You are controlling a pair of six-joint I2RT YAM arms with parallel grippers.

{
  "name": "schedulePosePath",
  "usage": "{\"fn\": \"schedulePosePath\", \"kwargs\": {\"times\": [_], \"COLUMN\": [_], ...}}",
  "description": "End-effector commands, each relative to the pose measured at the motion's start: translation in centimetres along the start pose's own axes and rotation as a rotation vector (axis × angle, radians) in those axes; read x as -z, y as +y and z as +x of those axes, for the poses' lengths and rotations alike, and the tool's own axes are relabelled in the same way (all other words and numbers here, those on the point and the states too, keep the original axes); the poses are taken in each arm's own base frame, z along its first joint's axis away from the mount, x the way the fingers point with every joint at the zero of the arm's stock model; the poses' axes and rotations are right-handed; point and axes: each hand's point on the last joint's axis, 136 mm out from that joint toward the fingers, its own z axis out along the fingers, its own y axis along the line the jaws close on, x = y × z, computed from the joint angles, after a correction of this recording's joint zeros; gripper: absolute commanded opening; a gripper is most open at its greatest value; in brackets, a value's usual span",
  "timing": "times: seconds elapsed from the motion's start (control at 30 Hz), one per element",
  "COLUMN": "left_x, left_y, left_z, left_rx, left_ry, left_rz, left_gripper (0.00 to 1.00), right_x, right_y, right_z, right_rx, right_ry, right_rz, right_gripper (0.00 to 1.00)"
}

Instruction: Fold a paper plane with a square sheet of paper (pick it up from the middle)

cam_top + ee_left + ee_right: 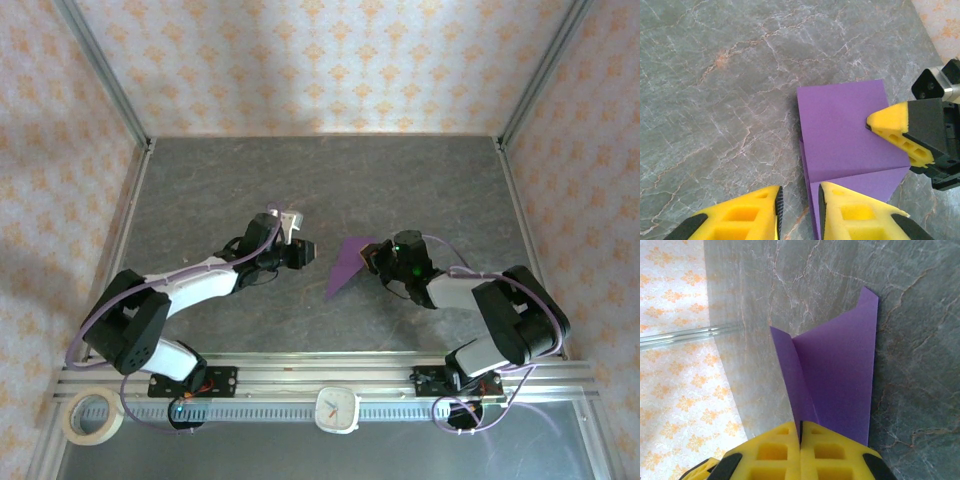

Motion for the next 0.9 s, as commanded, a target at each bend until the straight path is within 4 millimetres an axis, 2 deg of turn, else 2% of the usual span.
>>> {"fn": "schedulePosePath", "kwargs": {"times": [0.0,0.1,0.23,0.47,0.63,0.87], "left_x": [0.2,0.0,-0.8,-2.2,-3.4,-4.3], "left_y": [-0.1,-1.0,-2.0,-3.8,-4.3,-4.0], "left_z": [0.9,1.5,3.2,6.2,8.6,9.1], "left_rx": [-0.06,-0.112,-0.223,-0.448,-0.566,-0.624], "left_ry": [0.012,0.017,0.062,0.146,0.193,0.166], "left_rz": [-0.013,0.001,-0.024,-0.098,-0.173,-0.293], "left_gripper": [0.29,0.33,0.4,0.46,0.5,0.51], "right_x": [-0.3,-0.2,-0.1,-0.2,-0.2,-0.3], "right_y": [1.3,1.8,1.7,2.0,2.2,2.0], "right_z": [-0.1,-0.1,-0.1,0.0,0.0,0.0], "right_rx": [0.0,0.001,0.001,-0.001,-0.002,-0.004], "right_ry": [-0.014,-0.022,-0.026,-0.016,-0.016,-0.016], "right_rz": [-0.037,-0.047,-0.041,-0.047,-0.047,-0.04], "right_gripper": [0.0,0.0,0.0,0.0,0.0,0.0]}}
